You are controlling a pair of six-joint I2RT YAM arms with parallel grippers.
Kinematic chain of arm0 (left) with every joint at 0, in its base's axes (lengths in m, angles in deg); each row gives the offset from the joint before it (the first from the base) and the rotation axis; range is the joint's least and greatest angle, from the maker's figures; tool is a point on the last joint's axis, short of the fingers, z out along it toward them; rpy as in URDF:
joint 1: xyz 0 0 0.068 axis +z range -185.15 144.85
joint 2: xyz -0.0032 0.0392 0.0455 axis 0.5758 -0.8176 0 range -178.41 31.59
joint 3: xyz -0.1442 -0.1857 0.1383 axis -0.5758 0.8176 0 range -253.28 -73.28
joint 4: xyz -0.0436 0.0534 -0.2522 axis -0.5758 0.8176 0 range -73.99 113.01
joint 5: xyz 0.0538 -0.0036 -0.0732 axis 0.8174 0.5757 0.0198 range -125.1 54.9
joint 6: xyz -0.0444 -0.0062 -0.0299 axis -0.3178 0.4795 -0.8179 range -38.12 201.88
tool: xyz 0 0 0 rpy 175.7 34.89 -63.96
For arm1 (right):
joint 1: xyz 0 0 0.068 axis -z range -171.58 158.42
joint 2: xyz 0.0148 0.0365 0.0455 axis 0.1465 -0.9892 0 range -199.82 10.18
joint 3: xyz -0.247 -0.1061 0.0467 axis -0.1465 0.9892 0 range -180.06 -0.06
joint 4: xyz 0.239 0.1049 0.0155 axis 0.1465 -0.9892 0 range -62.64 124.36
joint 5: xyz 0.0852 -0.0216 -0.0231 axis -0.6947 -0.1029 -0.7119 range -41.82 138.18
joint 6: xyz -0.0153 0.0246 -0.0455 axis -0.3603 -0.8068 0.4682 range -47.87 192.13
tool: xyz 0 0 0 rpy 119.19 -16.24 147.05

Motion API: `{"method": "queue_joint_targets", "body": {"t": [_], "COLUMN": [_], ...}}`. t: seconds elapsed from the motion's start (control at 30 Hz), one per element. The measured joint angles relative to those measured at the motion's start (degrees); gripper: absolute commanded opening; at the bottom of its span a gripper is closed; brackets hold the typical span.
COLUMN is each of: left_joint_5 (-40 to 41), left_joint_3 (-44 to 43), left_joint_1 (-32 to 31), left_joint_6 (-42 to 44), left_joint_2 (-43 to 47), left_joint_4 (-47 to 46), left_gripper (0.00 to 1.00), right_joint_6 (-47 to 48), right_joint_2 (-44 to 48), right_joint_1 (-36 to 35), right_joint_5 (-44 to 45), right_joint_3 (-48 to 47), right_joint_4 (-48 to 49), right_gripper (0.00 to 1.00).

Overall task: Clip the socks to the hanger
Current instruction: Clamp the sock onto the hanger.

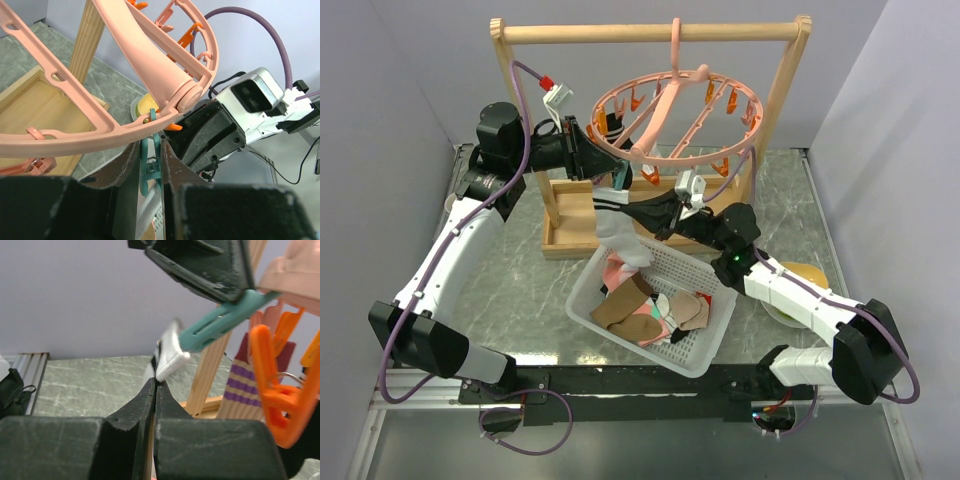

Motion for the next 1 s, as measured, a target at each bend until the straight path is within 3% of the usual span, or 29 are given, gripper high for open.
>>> {"method": "queue_joint_targets", "body": {"t": [1.0], "left_joint_5": [-0.3], "left_joint_3": [0.0], "left_joint_1": [0.0], "left_joint_6": [-0.2], "left_joint_2": [0.0], "left_joint_4": [-0.1], "left_gripper": [0.01], "right_joint_6": [-4.7], "right_joint_2": [-2.9], "right_joint_1": [1.3], "right_joint_5": [-1.4], "right_joint_3": [1.4], "right_joint_4": [5.2], "right_gripper": [0.00]}}
